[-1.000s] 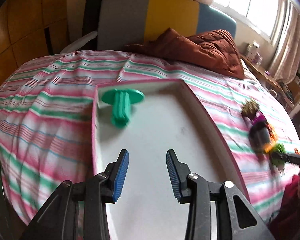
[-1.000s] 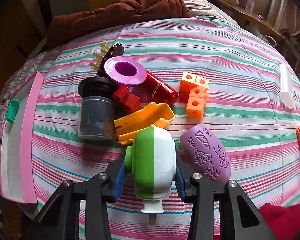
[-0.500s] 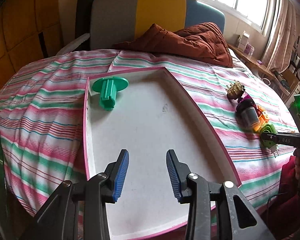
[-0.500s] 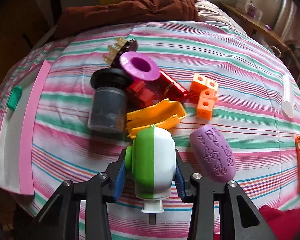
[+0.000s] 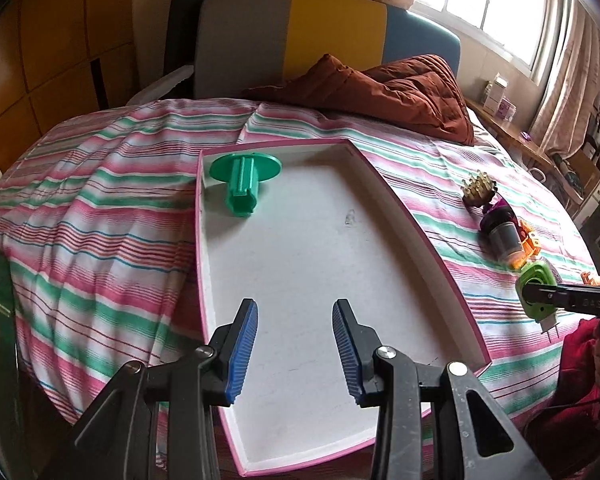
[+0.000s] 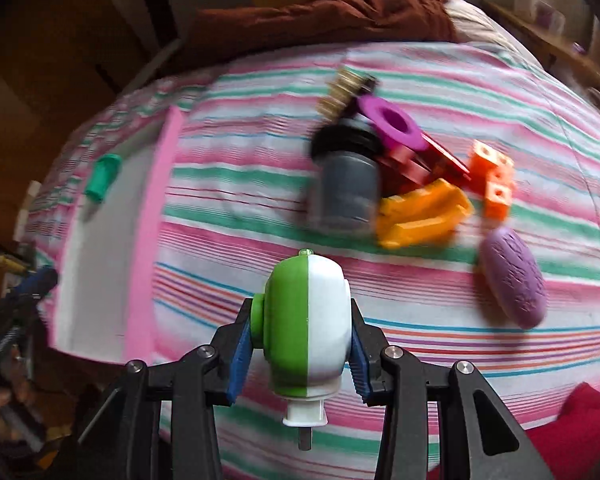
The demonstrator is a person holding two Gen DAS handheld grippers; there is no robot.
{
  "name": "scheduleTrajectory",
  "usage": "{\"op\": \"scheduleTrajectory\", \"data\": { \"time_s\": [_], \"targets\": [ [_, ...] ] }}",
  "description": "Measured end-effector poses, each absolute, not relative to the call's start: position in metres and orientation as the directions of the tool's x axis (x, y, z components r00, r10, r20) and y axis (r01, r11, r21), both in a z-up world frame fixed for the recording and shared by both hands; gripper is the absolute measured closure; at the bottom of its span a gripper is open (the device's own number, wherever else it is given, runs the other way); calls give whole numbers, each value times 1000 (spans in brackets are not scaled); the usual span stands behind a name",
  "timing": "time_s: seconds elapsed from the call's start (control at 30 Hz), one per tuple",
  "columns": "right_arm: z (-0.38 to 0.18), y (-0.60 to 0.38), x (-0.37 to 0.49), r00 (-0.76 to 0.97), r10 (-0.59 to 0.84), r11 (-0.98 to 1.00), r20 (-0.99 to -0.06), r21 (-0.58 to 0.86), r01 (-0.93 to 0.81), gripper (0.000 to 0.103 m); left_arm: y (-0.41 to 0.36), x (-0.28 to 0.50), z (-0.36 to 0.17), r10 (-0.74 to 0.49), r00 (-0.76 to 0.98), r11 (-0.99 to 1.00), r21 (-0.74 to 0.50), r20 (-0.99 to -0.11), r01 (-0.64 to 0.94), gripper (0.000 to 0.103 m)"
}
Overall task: Organize rigid objects
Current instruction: 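Carry the green-and-white plug device into the tray and release it with the right gripper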
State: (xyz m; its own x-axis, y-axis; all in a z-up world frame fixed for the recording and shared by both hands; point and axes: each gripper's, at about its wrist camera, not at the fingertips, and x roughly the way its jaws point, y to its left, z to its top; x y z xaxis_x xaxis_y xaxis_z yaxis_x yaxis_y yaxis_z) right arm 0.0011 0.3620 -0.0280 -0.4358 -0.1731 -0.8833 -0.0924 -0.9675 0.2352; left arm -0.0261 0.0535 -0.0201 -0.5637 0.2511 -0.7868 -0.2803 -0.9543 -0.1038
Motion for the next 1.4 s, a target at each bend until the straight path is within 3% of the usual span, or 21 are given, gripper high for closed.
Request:
{"op": "scheduleTrajectory", "data": {
  "time_s": [0.3,0.53,0.83,1.03,1.2,1.4],
  "targets": [
    [13,290,-24,-501,-298,-950,-812,303,74,61,30,-25,-20,233,-577,-967,-122,-783,-224,64],
    [7,212,-66,-452,-390,-921,-802,337,195,61,2,-28,-24,193,-577,-981,-137,-794,-139,64],
    [-26,137,-119,-367,-417,-908,-832,360,215,61,-20,-32,-33,177,-567,-984,-152,-804,-92,64],
    [-39,118,-143,-354,-493,-869,-795,464,170,58,-24,-35,-39,173,-555,-985,-157,-813,-76,64],
    [-31,116,-135,-372,-483,-875,-792,439,202,57,-25,-35,-40,170,-557,-985,-156,-813,-73,64],
    [-11,129,-117,-441,-445,-895,-779,377,237,47,-20,-34,-35,174,-565,-985,-154,-806,-84,64]
  ]
}}
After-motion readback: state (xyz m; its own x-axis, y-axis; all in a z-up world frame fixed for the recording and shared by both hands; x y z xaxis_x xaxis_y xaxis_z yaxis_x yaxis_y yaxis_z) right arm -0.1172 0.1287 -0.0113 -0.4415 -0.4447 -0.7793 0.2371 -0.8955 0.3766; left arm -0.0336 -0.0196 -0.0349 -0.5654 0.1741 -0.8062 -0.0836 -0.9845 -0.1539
